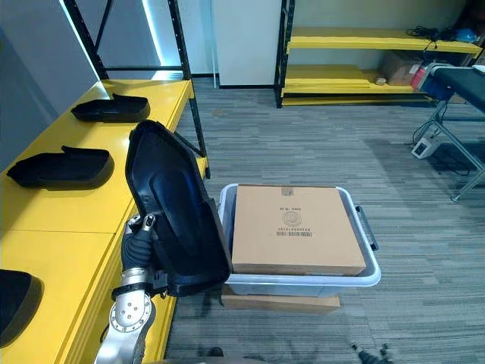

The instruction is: Walk over and take plastic housings, then place them on the shelf

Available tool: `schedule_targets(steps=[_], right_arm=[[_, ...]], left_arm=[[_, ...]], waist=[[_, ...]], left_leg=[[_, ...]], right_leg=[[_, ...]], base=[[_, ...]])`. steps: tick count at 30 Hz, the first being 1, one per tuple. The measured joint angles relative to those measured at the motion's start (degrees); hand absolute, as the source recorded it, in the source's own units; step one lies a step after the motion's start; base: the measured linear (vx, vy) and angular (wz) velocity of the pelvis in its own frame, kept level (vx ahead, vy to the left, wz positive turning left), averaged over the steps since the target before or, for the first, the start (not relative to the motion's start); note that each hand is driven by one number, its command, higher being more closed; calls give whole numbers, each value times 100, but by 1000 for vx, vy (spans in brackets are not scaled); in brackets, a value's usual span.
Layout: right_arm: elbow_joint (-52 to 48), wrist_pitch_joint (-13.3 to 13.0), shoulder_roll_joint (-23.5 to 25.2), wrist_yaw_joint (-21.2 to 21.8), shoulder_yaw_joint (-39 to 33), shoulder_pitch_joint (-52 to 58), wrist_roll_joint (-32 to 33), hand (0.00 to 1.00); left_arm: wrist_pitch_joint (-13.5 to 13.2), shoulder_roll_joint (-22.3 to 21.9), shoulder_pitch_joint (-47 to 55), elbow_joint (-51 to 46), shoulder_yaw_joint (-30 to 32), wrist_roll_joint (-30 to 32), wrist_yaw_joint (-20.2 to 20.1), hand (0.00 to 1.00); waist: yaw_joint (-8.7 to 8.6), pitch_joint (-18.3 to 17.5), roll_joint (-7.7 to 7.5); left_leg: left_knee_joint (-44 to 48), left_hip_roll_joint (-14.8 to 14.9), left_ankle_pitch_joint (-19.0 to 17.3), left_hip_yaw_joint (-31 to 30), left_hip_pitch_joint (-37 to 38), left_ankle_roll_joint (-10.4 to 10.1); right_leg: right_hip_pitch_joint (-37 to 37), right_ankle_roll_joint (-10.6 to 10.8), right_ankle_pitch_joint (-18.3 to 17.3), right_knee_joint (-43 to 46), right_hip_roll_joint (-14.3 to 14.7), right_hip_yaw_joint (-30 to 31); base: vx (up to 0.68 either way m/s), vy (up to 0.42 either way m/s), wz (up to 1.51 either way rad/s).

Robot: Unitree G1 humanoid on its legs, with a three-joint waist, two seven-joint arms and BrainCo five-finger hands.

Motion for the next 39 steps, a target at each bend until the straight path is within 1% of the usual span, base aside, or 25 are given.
schedule_targets(steps=[4,7,8,9,10,11,12,14,15,16,17,18,19,21,23,24,25,26,28,30,32,33,34,38,39], right_arm=[[305,28,26,-13,265,-78,-62,0],[347,16,61,-53,441,-227,-171,0],[376,6,78,-66,428,-354,-217,0],[351,2,77,-122,433,-467,-223,0],[378,-5,37,-146,465,-580,-236,0],[383,3,-7,-149,479,-609,-245,0],[376,12,-101,-154,491,-661,-250,0],[439,4,-218,-154,484,-706,-272,0],[711,-3,-115,-156,484,-869,-284,0],[880,9,-147,-161,472,-1065,-280,0],[959,18,-188,-237,448,-1136,-263,0],[987,18,-110,-476,356,-1133,-209,0],[1003,20,-106,-525,359,-1030,-213,0],[1007,82,-158,-523,357,-1007,-218,0],[1008,176,-213,-530,355,-980,-219,0],[1009,183,-242,-495,384,-982,-231,0],[1006,161,-208,-415,444,-983,-250,0],[997,154,-153,-371,463,-980,-270,0],[973,140,14,-290,534,-989,-327,0],[912,139,-51,-259,677,-924,-348,0],[706,137,13,-260,739,-796,-369,0],[658,118,43,-262,832,-745,-381,0],[560,131,57,-258,881,-682,-394,0],[250,140,124,-256,945,-635,-440,0],[233,138,138,-256,949,-636,-441,0]], left_arm=[[-5,-10,-4,0,-56,-112,-11,100],[-13,-92,-64,-92,-62,-169,-5,100],[-16,-110,-64,-170,-54,-175,8,100],[-26,-118,-81,-232,-40,-179,11,100],[-96,-119,-88,-260,-44,-188,13,100],[-112,-147,-87,-260,-51,-188,16,100],[-125,-215,-75,-260,-70,-188,26,100],[-157,-237,-96,-260,-169,-202,31,100],[-296,-121,-199,-275,-215,-218,19,100],[-374,-100,-388,-210,-249,-233,22,100],[-374,-162,-440,-202,-291,-239,22,100],[-375,-182,-475,-176,-365,-251,27,100],[-377,-182,-492,-182,-376,-268,55,100],[-361,-193,-543,-180,-351,-268,163,100],[-362,-188,-542,-182,-320,-263,207,100],[-362,-200,-540,-179,-312,-258,279,100],[-362,-175,-541,-178,-305,-256,338,100],[-362,-164,-542,-177,-272,-257,381,100],[-362,-161,-533,-159,-307,-256,423,100],[-365,-159,-515,-137,-425,-256,418,100],[-367,-164,-508,-110,-467,-258,407,100],[-367,-164,-499,-108,-467,-260,409,100],[-365,-233,-467,-79,-473,-265,405,100],[-367,-338,-433,-109,-491,-272,346,100],[-366,-347,-419,-109,-490,-273,309,100]], waist=[[131,12,-86],[158,99,-161],[239,165,-148],[284,262,-185],[282,398,-218],[302,385,-136],[307,353,43],[241,304,110],[190,249,-148],[171,301,51],[136,343,90],[74,368,45],[126,364,-33],[78,392,-58],[63,420,-44],[60,446,-12],[1,461,8],[-61,469,10],[-120,496,8],[-162,516,4],[-172,514,-67],[-137,491,-144],[-52,469,-126],[14,442,-108],[96,436,-124]], left_leg=[[28,-113,71,-485,-70,-80],[306,-383,248,-1289,-505,-205],[319,-309,1,-975,-620,56],[530,-167,-295,-245,-742,87],[1167,224,-510,1146,-1029,273],[1433,442,-577,1680,-1126,372],[1777,832,-671,2600,-1122,500],[1826,901,-951,3043,-1084,670],[2080,838,-1168,3427,-1175,798],[2571,1059,-1203,3626,-1284,826],[2593,1034,-1157,3526,-1300,459],[2545,819,-1169,3305,-1289,478],[2596,678,-1204,3155,-1311,537],[2708,587,-1318,3037,-1338,639],[2783,490,-1476,2829,-1267,668],[2706,459,-1548,2732,-1148,651],[2503,333,-1536,2520,-1031,541],[2395,267,-1493,2395,-966,521],[2065,42,-1387,1983,-691,447],[2002,-67,-1374,1731,-558,425],[2007,-168,-1374,1561,-498,421],[2016,-237,-1383,1507,-469,428],[2112,-197,-1464,1426,-480,369],[2280,80,-1559,1325,-575,224],[2272,146,-1578,1344,-530,188]], right_leg=[[14,18,-253,320,-86,-467],[22,16,-537,667,-339,-1491],[47,9,-548,695,-355,-1761],[155,3,-533,685,-415,-2039],[338,0,-535,676,-476,-2499],[400,1,-538,696,-470,-2684],[509,18,-558,843,-434,-3032],[584,16,-576,867,-491,-3349],[724,-3,-697,371,-585,-3488],[840,310,-747,427,-573,-3859],[901,402,-852,576,-589,-4000],[994,415,-858,684,-718,-4190],[1089,429,-841,693,-770,-4316],[1095,427,-838,1066,-946,-4414],[975,191,-829,1928,-1270,-4236],[669,-419,-736,2764,-1461,-3688],[356,-554,-936,3126,-1389,-2909],[217,-520,-1081,3154,-1256,-2517],[-376,-403,-1450,3122,-678,-978],[-721,-272,-1538,3006,-309,-78],[-919,-164,-1416,2547,-135,441],[-972,-111,-1133,2199,-179,441],[-935,-39,-911,2039,-158,403],[-683,-173,-747,1505,76,173],[-605,-216,-688,1371,141,166]], base=[[46,-39,71],[45,-33,170],[-32,-17,164],[-55,4,188],[-48,13,179],[-9,56,183],[32,35,121],[66,55,143],[108,114,169],[106,101,153],[100,97,134],[143,142,100],[132,134,83],[145,158,56],[116,156,47],[102,107,52],[114,90,61],[128,63,85],[135,42,98],[111,-3,92],[104,-44,92],[204,-120,74],[180,-103,31],[137,-111,11],[165,-145,-13]])
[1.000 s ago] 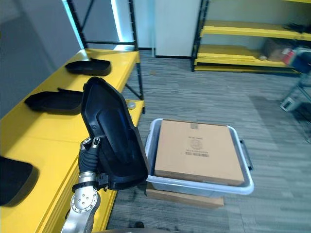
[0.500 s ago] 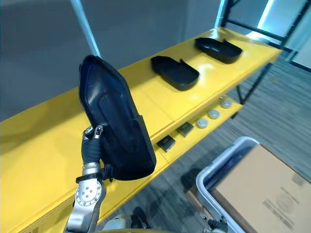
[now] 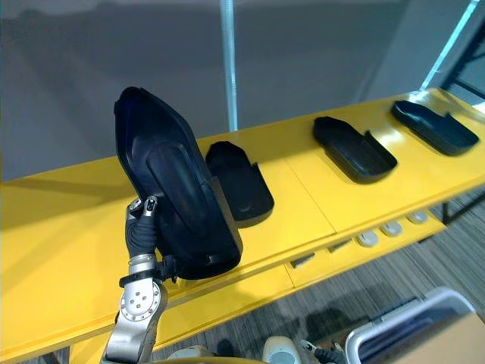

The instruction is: Walk over and take plastic housings, then place them on the shelf

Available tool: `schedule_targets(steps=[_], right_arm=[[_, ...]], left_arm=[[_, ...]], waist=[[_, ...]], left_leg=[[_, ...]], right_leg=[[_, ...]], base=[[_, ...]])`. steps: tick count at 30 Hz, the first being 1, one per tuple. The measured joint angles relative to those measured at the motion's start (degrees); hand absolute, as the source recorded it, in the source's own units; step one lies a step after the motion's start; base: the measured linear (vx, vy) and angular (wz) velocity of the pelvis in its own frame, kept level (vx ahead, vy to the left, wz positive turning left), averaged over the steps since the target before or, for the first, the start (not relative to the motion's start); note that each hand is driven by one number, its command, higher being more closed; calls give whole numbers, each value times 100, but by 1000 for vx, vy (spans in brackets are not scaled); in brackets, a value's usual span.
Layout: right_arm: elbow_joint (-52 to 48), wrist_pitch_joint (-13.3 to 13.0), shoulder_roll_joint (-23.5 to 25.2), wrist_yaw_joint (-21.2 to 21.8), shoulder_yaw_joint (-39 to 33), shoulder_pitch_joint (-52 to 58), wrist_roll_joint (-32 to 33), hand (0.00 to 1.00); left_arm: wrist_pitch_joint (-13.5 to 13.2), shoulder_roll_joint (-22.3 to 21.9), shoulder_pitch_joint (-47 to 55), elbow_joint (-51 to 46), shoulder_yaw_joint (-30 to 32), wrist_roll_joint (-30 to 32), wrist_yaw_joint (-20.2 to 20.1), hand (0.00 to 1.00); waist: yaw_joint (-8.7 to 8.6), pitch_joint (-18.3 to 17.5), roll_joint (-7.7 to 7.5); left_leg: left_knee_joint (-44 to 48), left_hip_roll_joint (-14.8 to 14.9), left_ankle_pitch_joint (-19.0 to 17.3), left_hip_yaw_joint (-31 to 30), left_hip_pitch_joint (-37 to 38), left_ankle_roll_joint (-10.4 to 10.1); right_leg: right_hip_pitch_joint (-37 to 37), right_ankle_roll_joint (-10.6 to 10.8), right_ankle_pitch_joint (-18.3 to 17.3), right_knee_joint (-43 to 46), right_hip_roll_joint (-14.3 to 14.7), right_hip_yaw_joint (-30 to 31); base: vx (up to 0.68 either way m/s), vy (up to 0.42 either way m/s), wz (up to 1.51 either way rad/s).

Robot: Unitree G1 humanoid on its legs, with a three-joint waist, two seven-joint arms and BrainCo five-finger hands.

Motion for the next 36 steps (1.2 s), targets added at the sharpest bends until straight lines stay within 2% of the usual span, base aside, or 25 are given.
schedule_targets(steps=[6,10,11,12,13,14,16,17,19,20,21,22,23,25,26,27,28,29,30,31,32,33,34,35,36], right_arm=[[0,-8,83,-5,-7,118,-2,0],[9,-18,84,-32,-20,136,-2,0],[28,-19,69,-43,-19,116,-3,0],[39,-18,111,-61,-7,68,-2,0],[126,-28,32,-107,-15,-5,-3,0],[211,-25,22,-114,-19,-45,-4,0],[496,-17,-127,-124,-25,-144,-7,0],[561,-4,-158,-123,-28,-150,-11,0],[773,27,-246,-123,-43,-177,-37,0],[838,34,-301,-122,-116,-184,-80,0],[914,35,-313,-124,-146,-223,-99,0],[973,27,-217,-141,-160,-251,-110,0],[996,25,-112,-166,-264,-269,-120,0],[1048,19,-80,-166,-259,-272,-131,0],[1104,21,-99,-166,-242,-291,-177,0],[1197,35,-172,-163,-192,-390,-226,0],[1211,46,-200,-165,-126,-425,-228,0],[1196,50,-223,-160,-81,-494,-241,0],[1165,47,-188,-151,-83,-510,-237,0],[1128,48,-173,-135,-55,-445,-237,0],[1127,49,-193,-131,-17,-422,-237,0],[1061,47,-196,-121,-3,-411,-224,0],[958,44,-174,-120,19,-389,-223,0],[955,40,-181,-120,47,-367,-217,0],[905,37,-184,-112,30,-327,-167,0]], left_arm=[[2,1,187,7,6,-74,-153,100],[4,-5,177,-41,117,-89,-155,100],[5,-8,170,-63,152,-89,-145,100],[5,-8,164,-136,252,-99,-110,100],[-5,0,150,-140,318,-116,-32,100],[-4,-13,137,-124,347,-131,-16,100],[-5,1,134,-46,352,-183,-4,100],[-9,4,131,-30,346,-229,-3,100],[-17,0,84,22,265,-335,-28,100],[-20,-32,35,61,234,-342,-18,100],[-20,-31,-14,118,233,-343,-9,100],[-18,50,-96,204,233,-341,-10,100],[-7,226,-149,326,255,-341,5,100],[-8,426,-158,370,289,-339,97,100],[-13,462,-169,372,350,-336,102,100],[-13,456,-169,373,459,-336,123,100],[-19,459,-169,372,504,-337,158,100],[-29,475,-171,397,555,-338,229,100],[-24,480,-217,545,528,-334,232,100],[-5,416,-198,611,465,-333,222,100],[-6,360,-183,609,440,-333,223,100],[-7,258,-209,605,400,-331,211,100],[-8,210,-239,580,308,-326,206,100],[-8,197,-245,577,254,-317,196,100],[17,135,-253,587,163,-273,158,100]], waist=[[71,-109,-142],[172,-102,-156],[174,-85,-192],[193,-61,-216],[173,-61,-192],[168,-52,-213],[86,-55,-183],[34,-61,-171],[-62,-127,-46],[-163,-222,186],[-223,-220,190],[-264,-183,75],[-272,-141,-88],[-195,-128,-100],[-104,-122,-102],[5,-122,-89],[33,-125,-88],[7,-107,-79],[-87,-105,-84],[-144,-102,-89],[-130,-91,-73],[-142,-73,-42],[-142,-73,-52],[-156,-80,-71],[-176,-24,-14]], left_leg=[[-202,46,77,78,292,-129],[155,39,96,-109,14,-160],[217,44,78,-67,-42,-321],[739,319,-211,350,-208,-162],[1339,779,-365,662,-423,-108],[1545,979,-408,725,-497,-103],[1782,1673,-387,693,-504,-147],[1715,1780,-349,613,-465,-206],[911,1980,71,230,-263,-626],[351,1904,287,-152,-154,-1229],[296,1819,118,-196,-172,-1437],[336,1690,45,-227,-205,-1389],[541,1484,-27,-230,-287,-1257],[941,1422,-234,-167,-470,-1065],[1067,1426,-359,-27,-491,-967],[1020,1407,-417,233,-477,-872],[929,1392,-435,348,-436,-836],[853,1344,-390,434,-433,-751],[744,1276,-310,429,-388,-621],[610,1149,-256,475,-242,-537],[563,1109,-247,536,-174,-521],[535,1030,-240,535,-131,-493],[501,929,-233,517,-145,-479],[498,876,-228,482,-166,-472],[426,855,-180,363,-149,-482]], right_leg=[[455,-44,43,-405,63,-129],[560,-43,52,-458,-8,-605],[554,-50,56,-453,-61,-628],[502,-54,59,-436,-115,-729],[420,-63,55,-396,-170,-840],[400,-67,52,-358,-239,-868],[288,-48,42,-152,-576,-863],[266,2,28,-94,-668,-873],[65,360,-33,157,-945,-878],[-44,757,-34,165,-1054,-931],[-32,851,30,122,-1147,-961],[32,932,115,43,-1303,-992],[152,954,456,-245,-1473,-1007],[186,863,1026,-573,-1521,-983],[73,587,1342,-629,-1523,-906],[-152,113,1684,-610,-1522,-921],[-242,-149,1861,-607,-1531,-1015],[-420,-229,1684,-361,-1520,-1089],[-494,122,1130,198,-1287,-939],[-441,201,595,500,-921,-767],[-423,253,361,580,-737,-639],[-391,328,30,649,-369,-367],[-383,200,-214,559,-153,-213],[-344,31,-286,450,-115,-205],[-203,49,-215,329,-99,-285]], base=[[107,-66,7],[30,-26,50],[-10,-8,52],[-41,15,42],[-38,51,38],[-35,142,32],[-1,233,24],[-3,354,28],[3,472,25],[15,509,30],[17,531,42],[-1,424,35],[-32,488,17],[-61,436,-19],[-118,425,-65],[-143,436,-84],[-165,419,-81],[-156,304,-39],[-147,261,-10],[-101,138,2],[-103,102,-8],[-132,63,-8],[-148,33,5],[-124,-20,26],[-113,-31,32]])
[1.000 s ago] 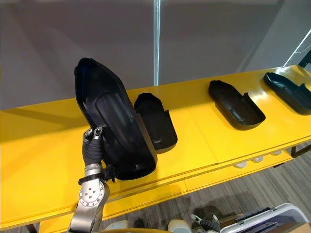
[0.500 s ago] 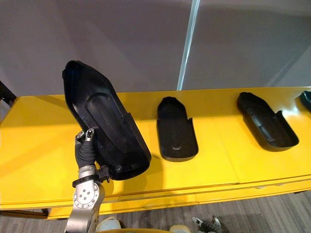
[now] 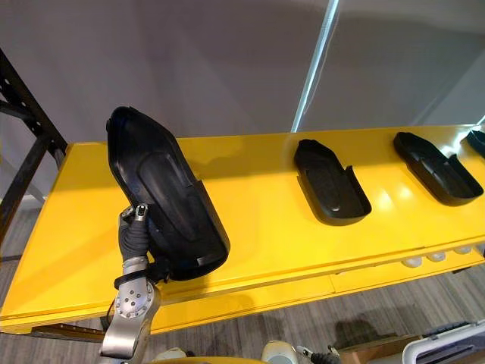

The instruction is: Walk over and take plastic housings, then place them on the shelf

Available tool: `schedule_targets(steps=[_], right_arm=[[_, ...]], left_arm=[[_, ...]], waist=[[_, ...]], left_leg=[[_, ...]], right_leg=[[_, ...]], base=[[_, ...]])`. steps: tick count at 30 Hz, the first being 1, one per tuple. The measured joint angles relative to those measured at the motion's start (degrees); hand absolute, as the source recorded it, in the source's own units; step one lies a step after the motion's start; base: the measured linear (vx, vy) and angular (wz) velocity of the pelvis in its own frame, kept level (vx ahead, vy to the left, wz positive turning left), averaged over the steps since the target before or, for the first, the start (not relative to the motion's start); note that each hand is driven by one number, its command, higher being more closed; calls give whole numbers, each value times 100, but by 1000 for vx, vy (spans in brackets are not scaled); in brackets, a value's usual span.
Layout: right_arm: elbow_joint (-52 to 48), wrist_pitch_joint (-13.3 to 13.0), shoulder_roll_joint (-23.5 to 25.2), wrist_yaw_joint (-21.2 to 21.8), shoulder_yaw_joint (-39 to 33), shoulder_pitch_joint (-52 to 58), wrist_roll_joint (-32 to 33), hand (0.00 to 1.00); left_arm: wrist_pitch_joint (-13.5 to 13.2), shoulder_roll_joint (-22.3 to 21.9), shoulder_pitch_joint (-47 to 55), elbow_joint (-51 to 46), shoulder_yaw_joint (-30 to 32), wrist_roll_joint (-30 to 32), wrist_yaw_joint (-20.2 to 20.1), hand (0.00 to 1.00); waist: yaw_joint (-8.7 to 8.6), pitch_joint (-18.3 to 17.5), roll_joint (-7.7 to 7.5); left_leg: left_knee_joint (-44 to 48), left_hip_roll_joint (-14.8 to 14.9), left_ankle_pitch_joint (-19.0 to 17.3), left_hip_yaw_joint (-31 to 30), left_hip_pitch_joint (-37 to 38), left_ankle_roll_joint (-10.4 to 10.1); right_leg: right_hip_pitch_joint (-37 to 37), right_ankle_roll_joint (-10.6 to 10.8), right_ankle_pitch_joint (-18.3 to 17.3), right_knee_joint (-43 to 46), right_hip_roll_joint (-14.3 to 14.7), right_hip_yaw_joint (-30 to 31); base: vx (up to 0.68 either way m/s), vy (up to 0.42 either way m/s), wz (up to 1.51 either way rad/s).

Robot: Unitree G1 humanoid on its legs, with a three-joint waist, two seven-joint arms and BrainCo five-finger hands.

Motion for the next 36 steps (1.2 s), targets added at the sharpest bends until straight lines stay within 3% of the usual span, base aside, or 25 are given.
schedule_targets(steps=[3,8,18,21,26,28,36], right_arm=[[-208,-1,43,-1,0,127,10,0],[-405,-3,191,-4,-49,248,71,0],[-448,46,273,20,-81,306,31,0],[-429,81,250,104,-119,341,-21,0],[-427,106,177,221,-120,307,-78,0],[-374,118,108,250,-128,232,-87,0],[-306,217,83,422,-313,183,-209,0]], left_arm=[[2,-36,18,-85,-126,123,-99,100],[19,-37,22,-130,-61,164,-224,100],[378,-11,-236,189,178,192,-580,100],[525,127,-634,593,395,233,-565,100],[719,617,-1329,1436,830,447,-561,100],[828,795,-1460,1755,1074,500,-560,100],[1134,1221,-1750,2441,1345,626,-719,100]], waist=[[56,12,-33],[199,-47,-149],[214,-331,-219],[194,-424,-191],[104,-485,-104],[5,-451,-1],[7,-419,67]], left_leg=[[-307,12,285,-115,108,-90],[-586,110,450,-60,218,-171],[-1027,88,520,373,650,-184],[-1144,70,521,459,723,-184],[-2025,-123,1082,545,1044,-145],[-2342,-170,1303,553,1083,-127],[-2700,-266,1548,475,1168,-102]], right_leg=[[169,-87,177,-290,67,-180],[418,-170,389,-723,246,-256],[761,-64,809,-1417,287,199],[753,-60,846,-1473,300,331],[669,-52,1036,-1665,290,380],[590,-53,1126,-1719,308,380],[608,-71,1237,-1851,319,343]], base=[[-59,-64,26],[-13,-62,1],[29,35,-20],[-9,20,-20],[-7,1,-6],[-18,-1,1],[-73,0,4]])
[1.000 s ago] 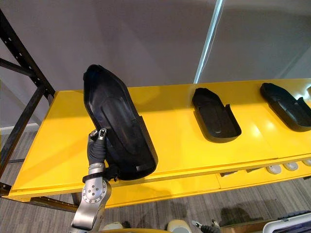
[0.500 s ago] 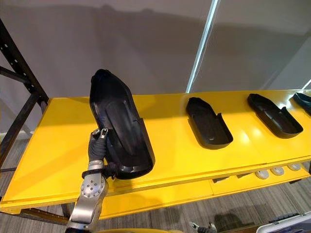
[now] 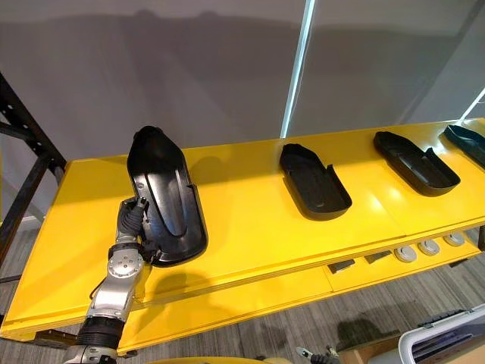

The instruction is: Walk over and take plastic housings, then place them on the shelf

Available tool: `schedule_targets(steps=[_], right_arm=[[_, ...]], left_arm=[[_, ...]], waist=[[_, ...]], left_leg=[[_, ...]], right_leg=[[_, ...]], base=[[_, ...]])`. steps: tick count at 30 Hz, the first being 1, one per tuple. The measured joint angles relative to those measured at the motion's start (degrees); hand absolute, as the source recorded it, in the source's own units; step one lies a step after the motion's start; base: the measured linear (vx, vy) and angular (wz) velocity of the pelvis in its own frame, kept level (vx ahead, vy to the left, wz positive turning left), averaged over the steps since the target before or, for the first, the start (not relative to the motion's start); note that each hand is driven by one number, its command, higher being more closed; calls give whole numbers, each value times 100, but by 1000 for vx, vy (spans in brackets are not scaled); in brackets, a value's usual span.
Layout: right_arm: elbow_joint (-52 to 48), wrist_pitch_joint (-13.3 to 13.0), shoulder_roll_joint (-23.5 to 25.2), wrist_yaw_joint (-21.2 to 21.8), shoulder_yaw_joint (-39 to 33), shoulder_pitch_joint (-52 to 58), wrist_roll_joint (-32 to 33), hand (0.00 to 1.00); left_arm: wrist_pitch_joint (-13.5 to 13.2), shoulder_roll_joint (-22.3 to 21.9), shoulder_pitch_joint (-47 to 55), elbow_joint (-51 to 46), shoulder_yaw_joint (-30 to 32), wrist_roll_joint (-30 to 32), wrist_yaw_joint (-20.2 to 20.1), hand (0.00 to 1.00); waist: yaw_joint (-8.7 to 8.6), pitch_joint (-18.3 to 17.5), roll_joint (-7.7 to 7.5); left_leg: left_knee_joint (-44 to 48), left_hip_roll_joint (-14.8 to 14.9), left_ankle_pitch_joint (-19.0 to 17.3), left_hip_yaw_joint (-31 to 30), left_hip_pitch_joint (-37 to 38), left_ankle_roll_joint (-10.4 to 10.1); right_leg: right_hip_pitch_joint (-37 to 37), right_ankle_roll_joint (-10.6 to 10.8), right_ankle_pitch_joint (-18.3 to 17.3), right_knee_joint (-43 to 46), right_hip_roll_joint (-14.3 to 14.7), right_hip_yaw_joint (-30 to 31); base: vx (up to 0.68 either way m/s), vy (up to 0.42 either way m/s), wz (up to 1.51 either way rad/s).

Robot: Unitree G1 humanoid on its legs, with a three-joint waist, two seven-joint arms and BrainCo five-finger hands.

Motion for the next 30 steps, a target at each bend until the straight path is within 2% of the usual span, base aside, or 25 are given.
schedule_targets(steps=[2,3,9,17,24,30], right_arm=[[60,5,-48,61,-6,-4,-28,0],[111,7,-77,68,-5,-29,-32,0],[159,7,-65,80,-4,-72,-69,0],[171,2,-35,81,-3,-127,-71,0],[330,-4,-69,84,15,-314,-70,0],[331,-3,-66,83,23,-292,-69,0]], left_arm=[[55,20,-168,245,4,11,-10,100],[129,25,-272,373,30,66,-35,0],[261,99,-558,851,193,280,-119,0],[276,116,-827,959,376,415,-55,0],[313,189,-1067,1102,405,452,64,0],[320,71,-1048,852,409,494,383,0]], waist=[[3,30,32],[-1,40,46],[-6,74,-12],[-12,167,-52],[-126,290,-70],[-119,344,-96]], left_leg=[[-3,-31,8,-68,-5,11],[-4,-47,6,-123,-26,7],[-4,-72,26,-185,-80,29],[-4,-96,25,-226,-30,30],[-8,-60,24,-254,59,28],[-9,-44,20,-263,75,25]], right_leg=[[-5,13,-11,-23,-25,-36],[0,42,-31,-37,-33,-75],[15,28,-40,-127,-27,-103],[194,-16,53,-304,-12,-105],[299,-46,72,-358,29,-96],[295,-52,74,-390,39,-94]], base=[[-79,16,14],[-56,8,13],[8,4,5],[73,-7,0],[4,-11,-1],[-26,-6,0]])
